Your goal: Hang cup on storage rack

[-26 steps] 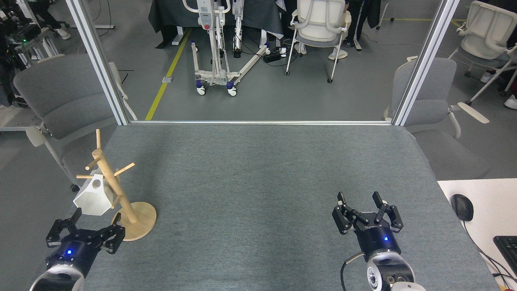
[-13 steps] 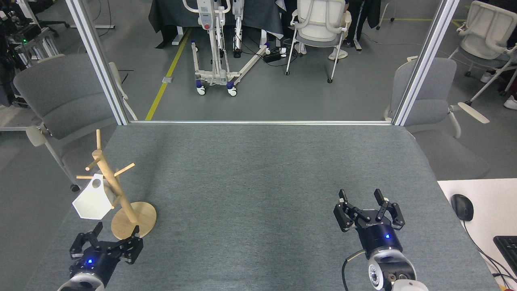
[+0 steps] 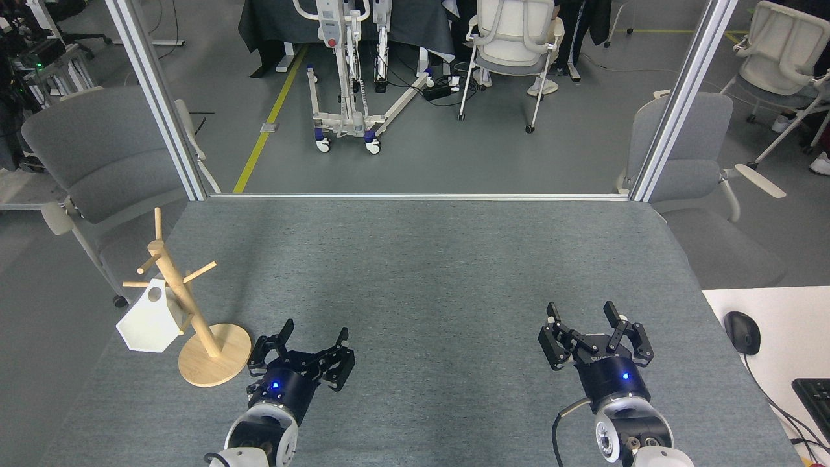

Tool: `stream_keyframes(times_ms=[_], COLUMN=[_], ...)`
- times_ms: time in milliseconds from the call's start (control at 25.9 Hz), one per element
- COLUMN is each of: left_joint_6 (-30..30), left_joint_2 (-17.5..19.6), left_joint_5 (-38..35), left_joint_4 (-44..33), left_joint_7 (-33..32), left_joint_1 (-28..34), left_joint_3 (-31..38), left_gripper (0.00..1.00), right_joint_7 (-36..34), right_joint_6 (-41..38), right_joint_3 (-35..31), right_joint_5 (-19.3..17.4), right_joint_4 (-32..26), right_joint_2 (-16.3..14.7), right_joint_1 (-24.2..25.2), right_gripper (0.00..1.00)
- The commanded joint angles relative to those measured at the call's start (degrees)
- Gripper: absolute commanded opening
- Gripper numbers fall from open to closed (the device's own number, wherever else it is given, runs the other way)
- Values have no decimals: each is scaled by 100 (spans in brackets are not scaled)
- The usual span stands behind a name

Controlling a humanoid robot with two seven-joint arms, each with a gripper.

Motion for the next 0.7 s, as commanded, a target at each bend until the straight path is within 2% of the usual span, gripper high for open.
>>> stream_keyframes(times_ms=[0,193,464,657], left_joint_6=[834,1371,1309,1344], left_joint_2=[-46,-37,-28,-37], left_joint_5=[57,110,286,286], left_joint_4=[-27,-379,-923,-1029], left_joint_7=[-5,-14,-5,-5], left_joint_1=[-277,-321,74,118], left_joint_3=[-880,-1319,-1249,-1223], left_gripper=[98,98,98,98], right_joint_7=[269,506,462,462], right_joint_6=[1,1,1,1], right_joint_3=[3,3,-14,-14], right_joint_5=[8,17,0,-9], right_joint_4=[-227,-456,-447,-429], right_joint_2=[9,71,97,36], right_joint_1=[34,87,61,-1], right_gripper=[99,99,99,99])
